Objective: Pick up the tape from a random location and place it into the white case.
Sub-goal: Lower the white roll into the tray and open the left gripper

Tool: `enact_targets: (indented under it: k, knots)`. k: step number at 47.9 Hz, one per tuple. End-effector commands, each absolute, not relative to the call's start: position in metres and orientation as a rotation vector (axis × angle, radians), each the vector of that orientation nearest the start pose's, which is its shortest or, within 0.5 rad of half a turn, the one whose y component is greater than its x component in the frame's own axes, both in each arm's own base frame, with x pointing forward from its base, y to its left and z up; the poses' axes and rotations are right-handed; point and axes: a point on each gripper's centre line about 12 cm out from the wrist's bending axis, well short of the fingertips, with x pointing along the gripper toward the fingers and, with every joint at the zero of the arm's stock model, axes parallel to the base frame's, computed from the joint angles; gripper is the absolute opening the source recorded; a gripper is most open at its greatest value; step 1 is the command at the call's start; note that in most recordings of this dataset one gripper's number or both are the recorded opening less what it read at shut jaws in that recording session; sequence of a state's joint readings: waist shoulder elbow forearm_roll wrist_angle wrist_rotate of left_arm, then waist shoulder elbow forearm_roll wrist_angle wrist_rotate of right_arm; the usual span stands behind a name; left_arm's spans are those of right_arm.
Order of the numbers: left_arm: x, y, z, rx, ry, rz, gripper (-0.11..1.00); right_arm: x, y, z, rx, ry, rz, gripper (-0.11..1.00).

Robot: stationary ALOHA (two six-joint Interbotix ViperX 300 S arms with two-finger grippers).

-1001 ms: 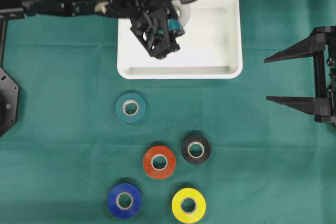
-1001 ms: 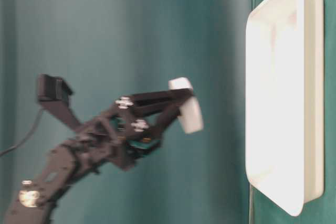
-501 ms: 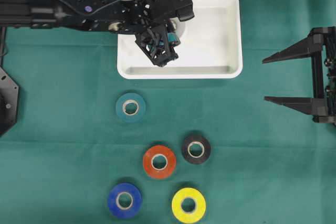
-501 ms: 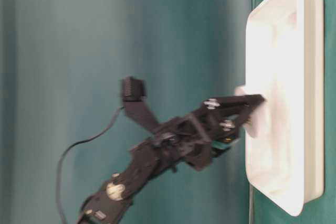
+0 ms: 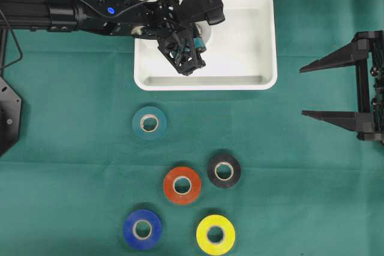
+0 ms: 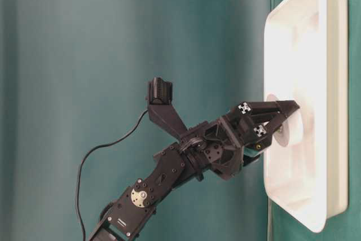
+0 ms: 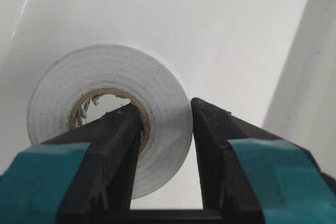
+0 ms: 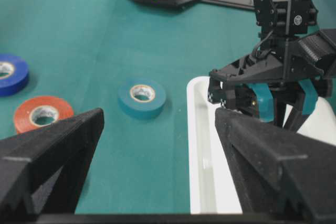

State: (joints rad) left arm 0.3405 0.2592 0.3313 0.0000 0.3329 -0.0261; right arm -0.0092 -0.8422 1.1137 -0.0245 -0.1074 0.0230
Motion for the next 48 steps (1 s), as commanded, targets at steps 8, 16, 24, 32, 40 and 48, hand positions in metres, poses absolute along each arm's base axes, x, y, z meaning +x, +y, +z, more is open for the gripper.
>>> enact_targets:
  k: [8, 16, 24, 32, 40, 48]
  knots:
    - [0.438, 0.153, 0.16, -0.168, 0.855, 0.326, 0.35, 0.225, -0.002, 0.283, -0.005, 0.13, -0.007, 0.9]
    - [0.438, 0.15, 0.164, -0.157, 0.85, 0.317, 0.83, 0.225, -0.002, 0.283, -0.005, 0.132, -0.007, 0.9]
    - [0.435, 0.148, 0.171, -0.15, 0.845, 0.313, 0.99, 0.225, -0.002, 0.283, -0.004, 0.13, -0.007, 0.9]
    - [0.428, 0.146, 0.193, -0.146, 0.808, 0.315, 0.98, 0.225, -0.002, 0.283, -0.003, 0.13, -0.007, 0.9]
    - [0.42, 0.143, 0.226, -0.136, 0.76, 0.317, 0.98, 0.225, -0.002, 0.284, -0.004, 0.129, -0.007, 0.9]
    - [0.409, 0.139, 0.262, -0.131, 0.736, 0.317, 0.98, 0.226, -0.002, 0.286, -0.004, 0.126, -0.007, 0.9]
